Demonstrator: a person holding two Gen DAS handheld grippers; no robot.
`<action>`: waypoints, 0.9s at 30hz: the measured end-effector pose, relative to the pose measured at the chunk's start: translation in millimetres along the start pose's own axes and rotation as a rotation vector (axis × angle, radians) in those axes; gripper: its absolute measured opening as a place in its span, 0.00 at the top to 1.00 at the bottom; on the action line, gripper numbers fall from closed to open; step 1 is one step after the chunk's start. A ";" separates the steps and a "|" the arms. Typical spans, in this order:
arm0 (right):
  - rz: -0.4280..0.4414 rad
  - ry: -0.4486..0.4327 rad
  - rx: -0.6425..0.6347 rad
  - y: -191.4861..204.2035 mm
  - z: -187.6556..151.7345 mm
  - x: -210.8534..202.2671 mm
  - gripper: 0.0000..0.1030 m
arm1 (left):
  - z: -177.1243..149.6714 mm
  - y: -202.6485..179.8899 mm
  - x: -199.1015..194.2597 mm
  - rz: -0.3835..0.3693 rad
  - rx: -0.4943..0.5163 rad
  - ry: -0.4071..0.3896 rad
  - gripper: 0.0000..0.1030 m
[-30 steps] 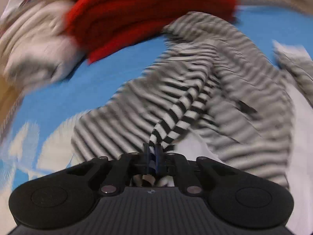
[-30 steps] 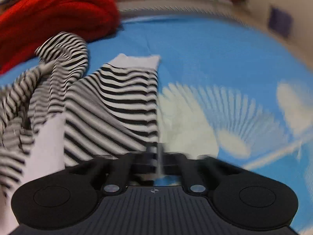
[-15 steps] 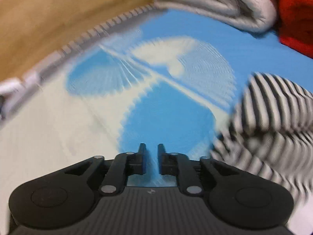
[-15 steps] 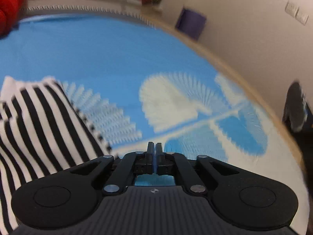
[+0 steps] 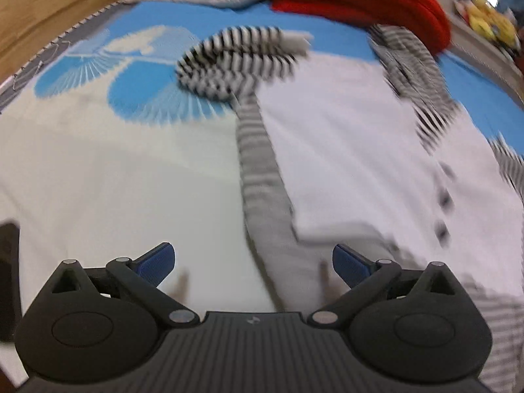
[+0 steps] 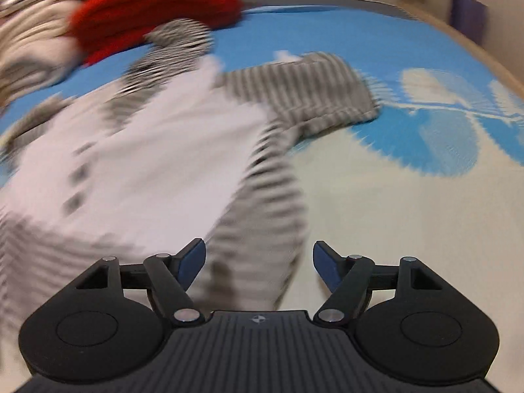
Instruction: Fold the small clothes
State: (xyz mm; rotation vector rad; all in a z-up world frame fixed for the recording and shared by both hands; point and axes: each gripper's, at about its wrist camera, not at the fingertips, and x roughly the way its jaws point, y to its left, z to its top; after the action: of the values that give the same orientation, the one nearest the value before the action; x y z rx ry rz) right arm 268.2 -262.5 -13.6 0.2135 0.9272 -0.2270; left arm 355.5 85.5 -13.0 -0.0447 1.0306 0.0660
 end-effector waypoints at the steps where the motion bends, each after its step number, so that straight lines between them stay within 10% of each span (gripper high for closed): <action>1: 0.020 -0.009 -0.016 9.9 -13.6 -12.7 0.21 | -13.9 -3.5 -8.5 0.003 -0.006 0.001 0.00; 16: 0.118 0.095 -0.112 67.3 -124.9 -47.0 0.18 | -124.1 -5.0 -13.0 0.046 0.177 0.140 0.00; 22: 0.174 0.151 -0.144 69.4 -115.6 -30.9 0.59 | -109.8 -22.9 -2.9 -0.013 0.199 0.133 0.01; 27: 0.153 -0.050 -0.078 61.7 -62.4 -23.6 0.77 | -68.2 -46.6 -24.1 0.031 0.119 -0.150 0.01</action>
State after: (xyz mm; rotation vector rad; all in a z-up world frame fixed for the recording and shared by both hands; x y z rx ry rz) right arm 224.3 -183.8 -25.7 0.2045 0.8637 -0.0540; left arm 288.3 33.6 -27.1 0.0829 0.8835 0.0356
